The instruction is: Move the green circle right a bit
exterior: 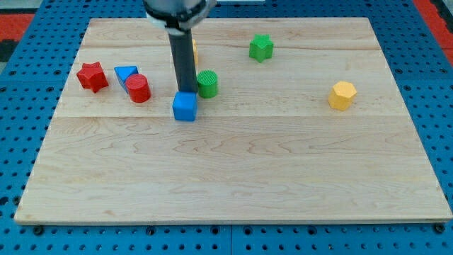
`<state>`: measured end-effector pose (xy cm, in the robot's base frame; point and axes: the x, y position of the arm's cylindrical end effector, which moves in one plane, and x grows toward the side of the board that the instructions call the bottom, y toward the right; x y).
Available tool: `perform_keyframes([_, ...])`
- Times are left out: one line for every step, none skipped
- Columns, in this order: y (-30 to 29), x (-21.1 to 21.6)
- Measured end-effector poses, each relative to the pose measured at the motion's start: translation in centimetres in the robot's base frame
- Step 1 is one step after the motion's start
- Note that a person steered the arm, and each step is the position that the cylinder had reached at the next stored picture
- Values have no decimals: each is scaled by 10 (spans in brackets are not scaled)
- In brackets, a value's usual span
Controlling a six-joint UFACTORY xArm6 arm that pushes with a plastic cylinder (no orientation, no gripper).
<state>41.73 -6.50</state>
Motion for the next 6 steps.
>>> perform_keyframes([-5, 7])
perform_keyframes([-3, -54])
perform_keyframes([30, -70])
perform_keyframes([71, -53])
perform_keyframes([78, -83])
perform_keyframes([123, -66])
